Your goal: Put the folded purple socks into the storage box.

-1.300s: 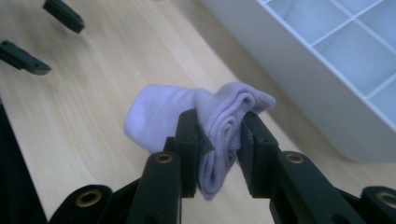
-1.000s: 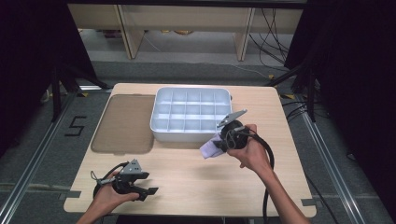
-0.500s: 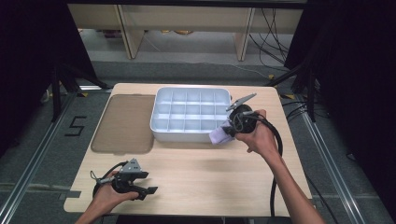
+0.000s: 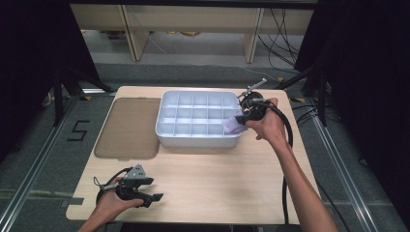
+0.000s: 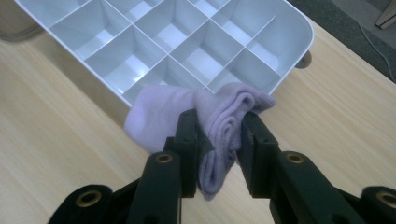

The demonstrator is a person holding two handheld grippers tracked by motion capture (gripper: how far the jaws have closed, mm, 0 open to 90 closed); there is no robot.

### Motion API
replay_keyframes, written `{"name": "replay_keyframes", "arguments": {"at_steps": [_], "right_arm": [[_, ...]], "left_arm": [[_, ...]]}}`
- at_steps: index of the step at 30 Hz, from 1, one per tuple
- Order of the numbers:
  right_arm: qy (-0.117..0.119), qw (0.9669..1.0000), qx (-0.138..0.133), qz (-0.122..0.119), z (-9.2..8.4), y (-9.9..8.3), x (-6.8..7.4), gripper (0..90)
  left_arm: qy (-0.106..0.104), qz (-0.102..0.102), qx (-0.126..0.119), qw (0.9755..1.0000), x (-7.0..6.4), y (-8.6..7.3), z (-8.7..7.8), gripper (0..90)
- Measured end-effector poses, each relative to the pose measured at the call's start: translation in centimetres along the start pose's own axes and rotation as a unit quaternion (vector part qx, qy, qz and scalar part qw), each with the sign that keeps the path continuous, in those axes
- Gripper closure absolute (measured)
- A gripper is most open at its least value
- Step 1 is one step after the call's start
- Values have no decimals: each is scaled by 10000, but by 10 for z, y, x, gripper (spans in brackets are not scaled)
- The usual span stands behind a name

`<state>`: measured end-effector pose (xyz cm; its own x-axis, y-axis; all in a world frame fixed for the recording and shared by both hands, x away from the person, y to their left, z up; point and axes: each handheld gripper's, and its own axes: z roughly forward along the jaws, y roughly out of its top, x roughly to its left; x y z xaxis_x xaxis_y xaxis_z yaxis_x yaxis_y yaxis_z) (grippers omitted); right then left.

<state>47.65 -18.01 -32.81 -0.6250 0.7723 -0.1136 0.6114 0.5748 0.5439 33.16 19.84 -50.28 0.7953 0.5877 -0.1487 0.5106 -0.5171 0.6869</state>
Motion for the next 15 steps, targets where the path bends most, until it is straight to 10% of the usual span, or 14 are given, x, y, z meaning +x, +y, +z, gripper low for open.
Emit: {"name": "replay_keyframes", "arguments": {"at_steps": [15], "right_arm": [[-281, 9986, 458, 17, 45, 18, -6, 716]], "left_arm": [[-24, 83, 30, 10000, -1, 0, 0, 280]]}}
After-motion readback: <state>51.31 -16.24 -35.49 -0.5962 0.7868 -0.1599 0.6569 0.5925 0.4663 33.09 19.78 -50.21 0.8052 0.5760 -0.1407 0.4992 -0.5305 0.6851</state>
